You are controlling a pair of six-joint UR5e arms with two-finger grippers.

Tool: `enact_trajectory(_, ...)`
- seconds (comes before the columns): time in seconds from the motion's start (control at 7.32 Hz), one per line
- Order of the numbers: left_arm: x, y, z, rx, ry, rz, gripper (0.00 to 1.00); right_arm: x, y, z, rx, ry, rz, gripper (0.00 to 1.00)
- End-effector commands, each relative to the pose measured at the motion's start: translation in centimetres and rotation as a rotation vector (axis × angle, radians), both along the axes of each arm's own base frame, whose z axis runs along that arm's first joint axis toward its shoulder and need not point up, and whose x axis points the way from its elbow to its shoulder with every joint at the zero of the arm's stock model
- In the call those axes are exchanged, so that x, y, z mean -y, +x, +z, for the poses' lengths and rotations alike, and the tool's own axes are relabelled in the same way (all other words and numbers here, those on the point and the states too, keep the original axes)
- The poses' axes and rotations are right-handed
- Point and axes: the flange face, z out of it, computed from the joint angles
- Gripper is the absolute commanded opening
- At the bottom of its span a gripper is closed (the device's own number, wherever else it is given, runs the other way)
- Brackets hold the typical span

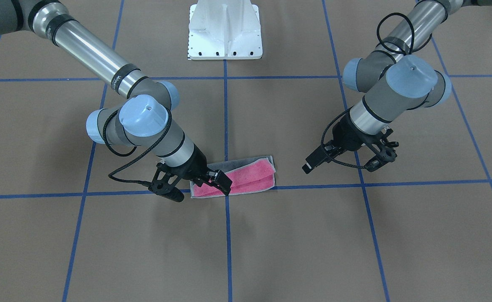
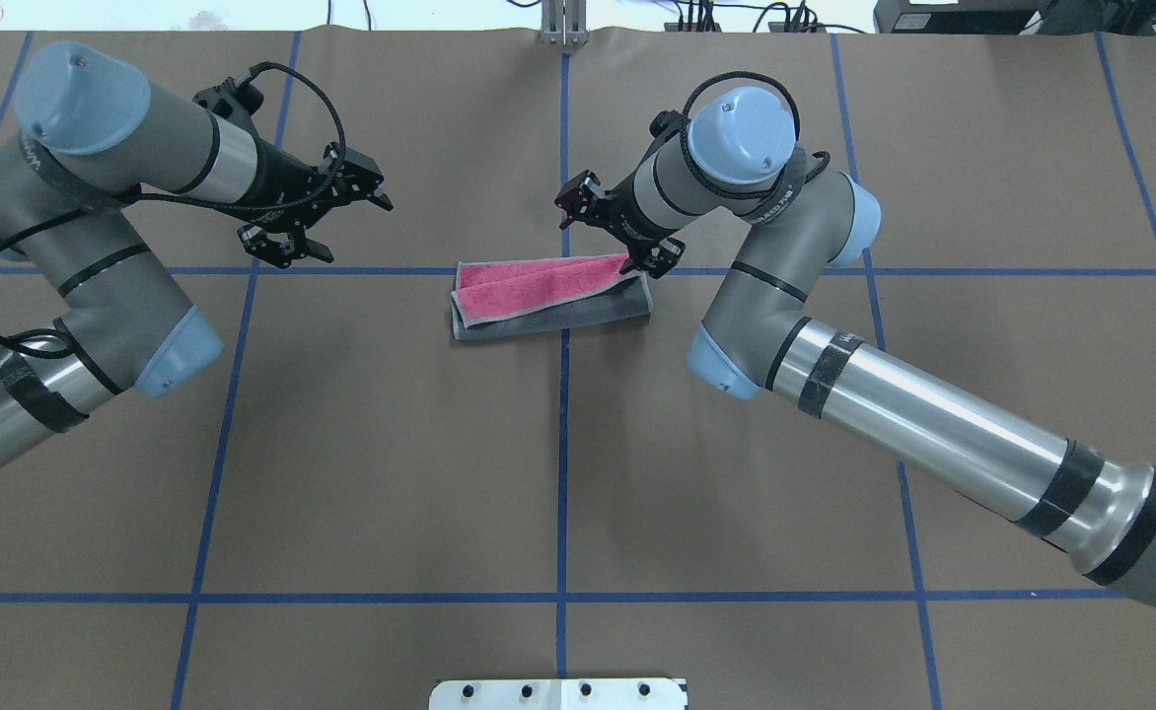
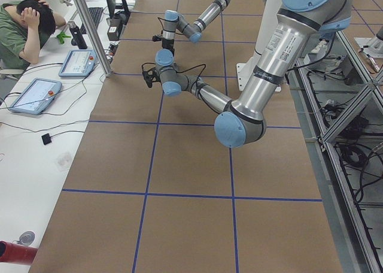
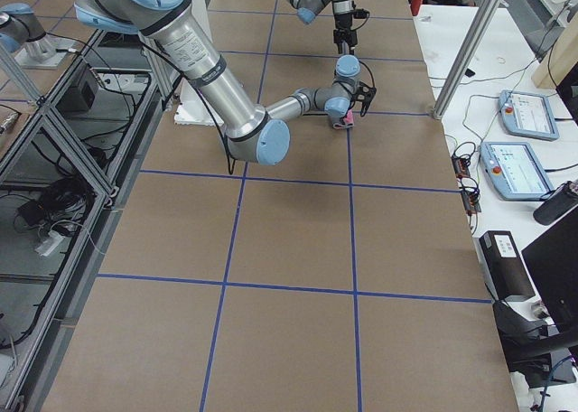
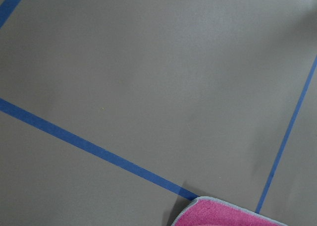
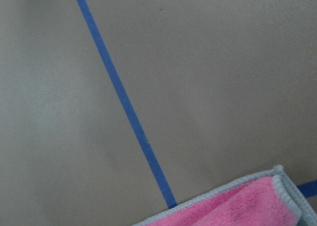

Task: Fold towel twice with both arms

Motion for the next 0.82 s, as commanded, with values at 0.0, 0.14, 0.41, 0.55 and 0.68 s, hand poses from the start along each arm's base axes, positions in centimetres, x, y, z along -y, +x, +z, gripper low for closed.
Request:
enact_trajectory(0.0,0.0,0.1,0.0,0.000,0.000,0.000,1.00,-1.3,-0.6,0.1,-0.019,-0.023,-0.018,0.99)
enact_trajectory(0.14,0.0,0.0,-0.1,-0.001,0.001,0.000,1.00,-1.7,-0.9,0.8,-0.026,-0.029,-0.024,0.99)
enact_trajectory(0.41,0.0,0.0,-0.1,-0.001,0.000,-0.002,1.00,-1.7,-1.2,1.8,-0.041,-0.032,-0.029,0.99)
enact_trajectory(0.55,0.0,-0.1,-0.2,-0.002,0.001,-0.002,1.00,-1.6,-1.2,1.5,-0.039,-0.029,-0.026,0.99)
enact_trajectory(0.68,0.0,-0.1,-0.1,-0.001,0.000,-0.002,1.00,-1.3,-1.2,1.4,-0.042,-0.028,-0.021,0.99)
